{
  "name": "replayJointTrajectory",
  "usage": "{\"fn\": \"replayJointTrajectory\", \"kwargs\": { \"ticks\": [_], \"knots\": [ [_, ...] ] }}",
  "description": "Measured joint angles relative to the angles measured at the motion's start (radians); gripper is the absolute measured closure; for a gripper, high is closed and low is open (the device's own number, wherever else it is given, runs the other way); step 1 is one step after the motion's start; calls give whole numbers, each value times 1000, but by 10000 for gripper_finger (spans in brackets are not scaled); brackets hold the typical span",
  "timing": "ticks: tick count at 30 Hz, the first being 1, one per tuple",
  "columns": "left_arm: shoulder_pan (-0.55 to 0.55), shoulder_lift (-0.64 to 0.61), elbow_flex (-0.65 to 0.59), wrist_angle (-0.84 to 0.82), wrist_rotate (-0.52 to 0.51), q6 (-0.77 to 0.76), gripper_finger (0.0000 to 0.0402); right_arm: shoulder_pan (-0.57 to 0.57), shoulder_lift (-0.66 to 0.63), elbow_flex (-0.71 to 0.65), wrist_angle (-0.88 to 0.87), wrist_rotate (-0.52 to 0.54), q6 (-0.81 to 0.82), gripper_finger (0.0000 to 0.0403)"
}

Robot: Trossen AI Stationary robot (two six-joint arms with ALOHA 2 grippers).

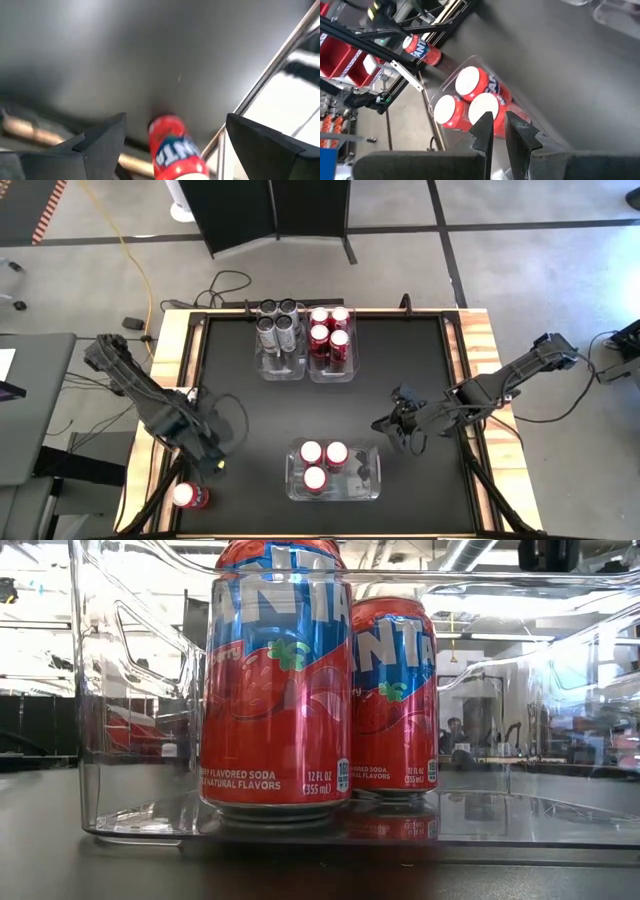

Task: Sort soda cans
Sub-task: Put the orange soda can into the bottom center transparent bin

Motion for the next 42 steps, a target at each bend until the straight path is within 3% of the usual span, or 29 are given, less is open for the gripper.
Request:
{"fn": "replayJointTrajectory", "kwargs": {
  "ticks": [5,14,19,26,33,37,42],
  "knots": [
    [-25,90,-64,45,158,-42,68,-48,0,0,5,0,-31,337],
    [-61,214,-66,54,236,-64,48,-88,0,1,10,-4,-63,337],
    [-75,224,-85,73,295,-94,7,-85,0,1,8,-8,-66,337],
    [-116,225,-144,159,461,-160,7,-71,0,1,4,-8,-66,337],
    [-167,225,-145,233,469,-231,8,-63,0,1,-2,-8,-65,337],
    [-191,224,-164,226,466,-296,25,-63,0,1,-1,-8,-63,337],
    [-205,224,-191,246,469,-393,93,-54,0,1,0,-9,-62,337]
  ]
}}
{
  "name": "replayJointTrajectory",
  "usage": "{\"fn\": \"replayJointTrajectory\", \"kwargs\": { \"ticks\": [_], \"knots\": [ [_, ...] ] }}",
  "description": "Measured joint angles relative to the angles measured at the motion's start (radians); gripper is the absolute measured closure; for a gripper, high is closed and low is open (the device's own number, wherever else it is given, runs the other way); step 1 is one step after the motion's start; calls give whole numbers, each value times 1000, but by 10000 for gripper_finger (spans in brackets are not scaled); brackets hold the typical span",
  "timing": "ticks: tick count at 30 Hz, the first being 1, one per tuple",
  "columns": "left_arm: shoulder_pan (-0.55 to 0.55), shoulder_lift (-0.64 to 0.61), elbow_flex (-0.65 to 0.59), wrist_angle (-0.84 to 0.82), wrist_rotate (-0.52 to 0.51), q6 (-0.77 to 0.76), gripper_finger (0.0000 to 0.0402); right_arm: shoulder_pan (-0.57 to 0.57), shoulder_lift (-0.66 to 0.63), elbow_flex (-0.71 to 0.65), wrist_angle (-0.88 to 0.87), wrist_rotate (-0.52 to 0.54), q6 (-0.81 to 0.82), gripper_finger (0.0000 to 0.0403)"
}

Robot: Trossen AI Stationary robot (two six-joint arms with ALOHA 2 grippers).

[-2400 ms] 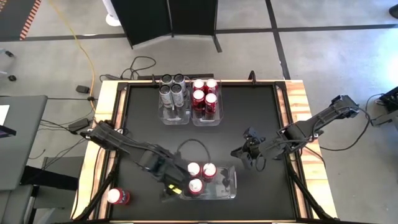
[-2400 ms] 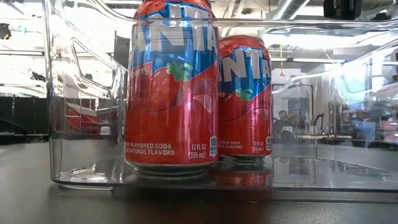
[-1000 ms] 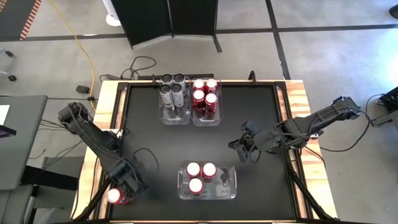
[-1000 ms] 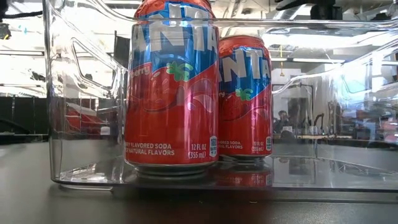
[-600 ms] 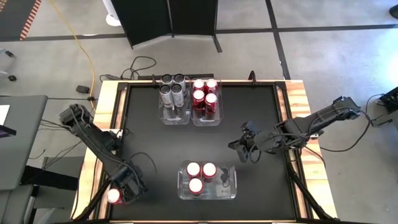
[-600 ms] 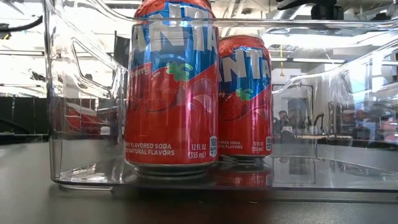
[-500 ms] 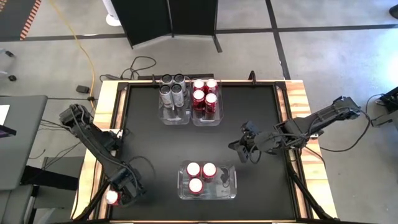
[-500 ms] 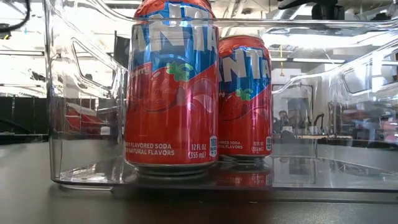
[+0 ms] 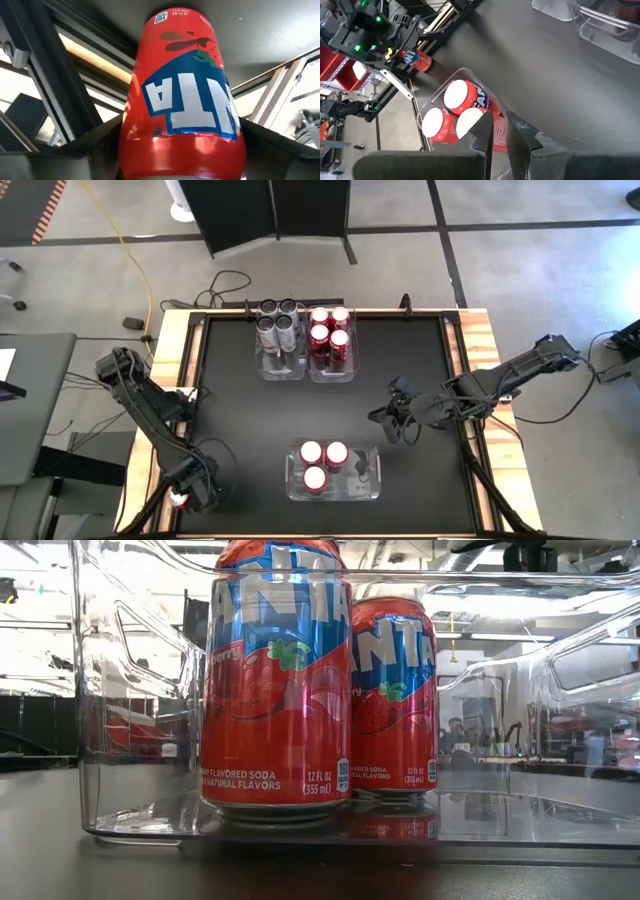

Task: Sort soda cans
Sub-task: Put the orange soda can into the bottom center transparent bin

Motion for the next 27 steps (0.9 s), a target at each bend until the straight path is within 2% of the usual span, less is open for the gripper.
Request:
{"fn": "replayJointTrajectory", "kwargs": {
  "ticks": [2,8,13,18,27],
  "knots": [
    [10,0,0,-1,-1,-10,108,6,0,0,0,-1,0,337],
    [84,0,0,-19,-7,-14,108,10,0,0,1,-16,0,337],
    [194,-7,1,-121,-27,33,107,-23,0,0,2,-17,-1,337],
    [317,-13,22,-187,-101,142,99,-51,0,0,10,-36,-3,337],
    [555,-14,150,-365,-237,387,103,-13,0,0,5,-53,-20,337]
  ]
}}
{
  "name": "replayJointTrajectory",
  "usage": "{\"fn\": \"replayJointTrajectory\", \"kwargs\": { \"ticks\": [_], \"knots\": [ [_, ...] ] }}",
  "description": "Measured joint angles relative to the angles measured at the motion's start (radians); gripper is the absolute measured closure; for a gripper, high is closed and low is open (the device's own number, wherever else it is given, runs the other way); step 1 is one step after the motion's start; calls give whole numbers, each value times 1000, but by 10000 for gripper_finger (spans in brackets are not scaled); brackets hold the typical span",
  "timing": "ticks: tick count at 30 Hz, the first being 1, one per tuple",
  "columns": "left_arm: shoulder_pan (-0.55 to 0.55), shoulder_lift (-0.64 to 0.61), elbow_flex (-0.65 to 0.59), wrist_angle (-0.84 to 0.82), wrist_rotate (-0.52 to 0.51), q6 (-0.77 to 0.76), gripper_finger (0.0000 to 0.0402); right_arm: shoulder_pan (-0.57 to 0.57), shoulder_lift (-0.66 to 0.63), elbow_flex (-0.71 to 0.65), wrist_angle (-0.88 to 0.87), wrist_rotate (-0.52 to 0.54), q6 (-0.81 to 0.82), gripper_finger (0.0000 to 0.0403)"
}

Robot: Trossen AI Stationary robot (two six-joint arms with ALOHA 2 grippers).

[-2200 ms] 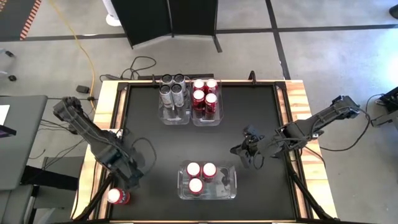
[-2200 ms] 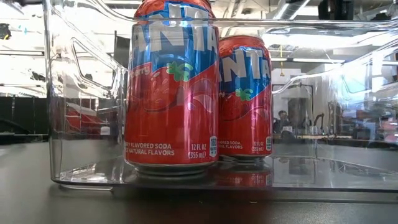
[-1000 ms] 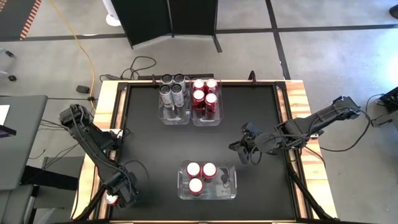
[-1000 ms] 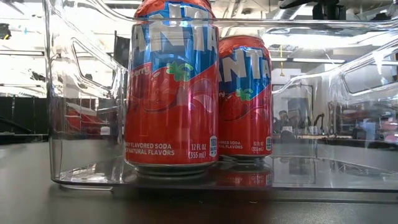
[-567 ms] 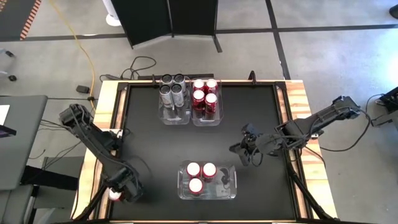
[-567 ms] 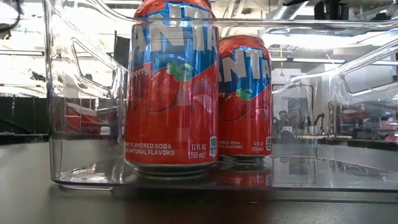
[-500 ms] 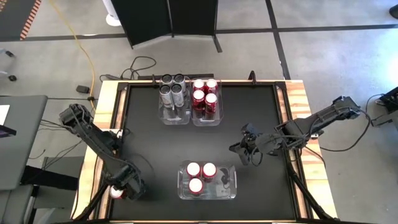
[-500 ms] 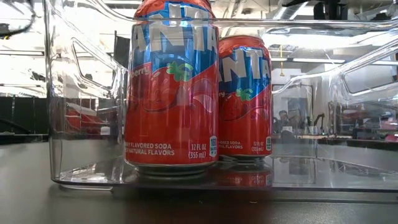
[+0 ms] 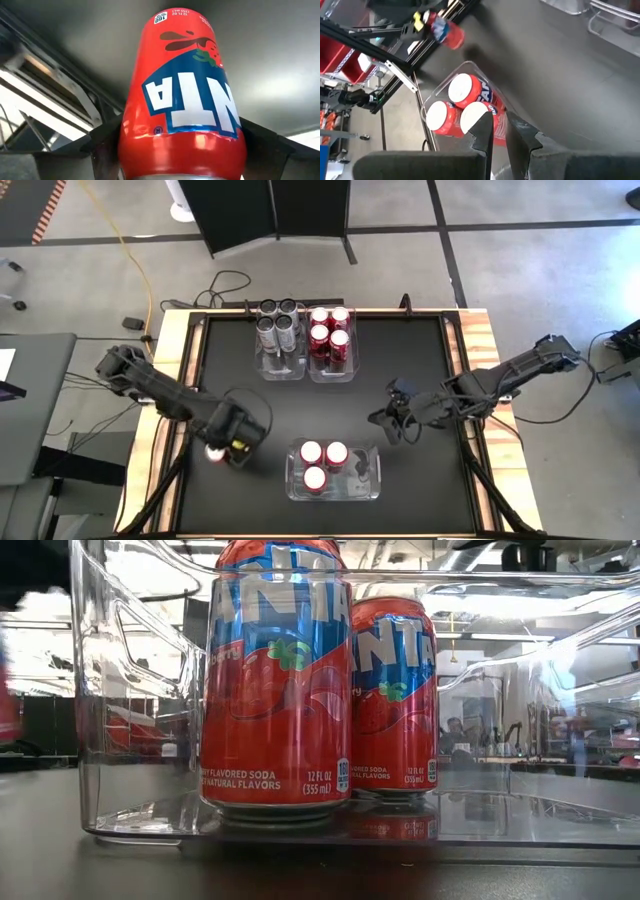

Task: Sort soda cans
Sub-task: Put the orange soda can into the bottom center transparent bin

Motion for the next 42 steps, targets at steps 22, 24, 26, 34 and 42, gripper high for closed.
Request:
{"fn": "replayJointTrajectory", "kwargs": {
  "ticks": [22,24,26,34,42],
  "knots": [
    [436,122,128,137,-152,253,103,-105,52,0,33,41,-94,337],
    [447,166,160,132,-153,281,103,-114,83,0,52,36,-93,337],
    [455,212,199,134,-152,309,102,-126,113,0,85,10,-97,337],
    [474,350,344,99,-100,453,93,-137,243,0,151,-95,-108,337],
    [493,399,404,88,-97,518,91,-143,296,0,152,-106,-126,337]
  ]
}}
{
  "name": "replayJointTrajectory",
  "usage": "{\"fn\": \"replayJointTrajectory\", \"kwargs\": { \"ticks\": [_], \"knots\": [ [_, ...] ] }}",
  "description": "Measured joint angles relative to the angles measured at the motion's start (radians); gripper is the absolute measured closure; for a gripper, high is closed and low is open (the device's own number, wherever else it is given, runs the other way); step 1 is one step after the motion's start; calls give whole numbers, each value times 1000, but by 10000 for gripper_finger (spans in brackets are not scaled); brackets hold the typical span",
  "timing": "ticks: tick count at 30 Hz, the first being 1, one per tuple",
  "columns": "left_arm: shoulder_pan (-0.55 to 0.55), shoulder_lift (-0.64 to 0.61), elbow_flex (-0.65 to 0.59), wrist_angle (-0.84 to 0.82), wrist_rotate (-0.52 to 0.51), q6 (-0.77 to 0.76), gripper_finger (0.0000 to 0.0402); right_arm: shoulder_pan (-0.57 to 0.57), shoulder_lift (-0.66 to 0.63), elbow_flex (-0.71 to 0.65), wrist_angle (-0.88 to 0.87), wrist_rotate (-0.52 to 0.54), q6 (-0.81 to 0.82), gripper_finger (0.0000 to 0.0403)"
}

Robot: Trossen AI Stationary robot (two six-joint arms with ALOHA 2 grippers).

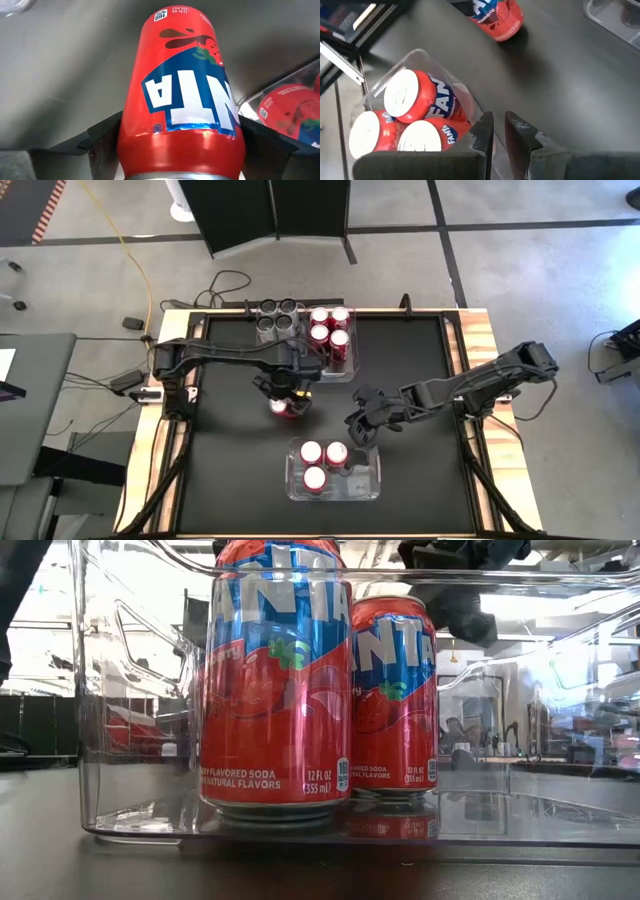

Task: Sort soda cans
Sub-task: Put the orange soda can into the bottom center transparent bin

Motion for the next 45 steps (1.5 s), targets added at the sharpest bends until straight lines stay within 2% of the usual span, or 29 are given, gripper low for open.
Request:
{"fn": "replayJointTrajectory", "kwargs": {
  "ticks": [4,10,22,31,36,45],
  "knots": [
    [6,2,1,2,52,27,90,-25,-8,0,1,-17,-49,337],
    [26,2,1,3,53,39,90,-86,-22,0,3,-17,-103,337],
    [56,2,1,6,113,41,88,-198,-21,0,0,-127,-263,337],
    [59,0,1,110,155,13,22,-273,-21,0,0,-199,-352,337],
    [59,1,3,134,154,-15,9,-287,-21,0,-3,-204,-379,337],
    [16,-7,154,84,125,2,8,-248,-21,0,-2,-236,-509,337]
  ]
}}
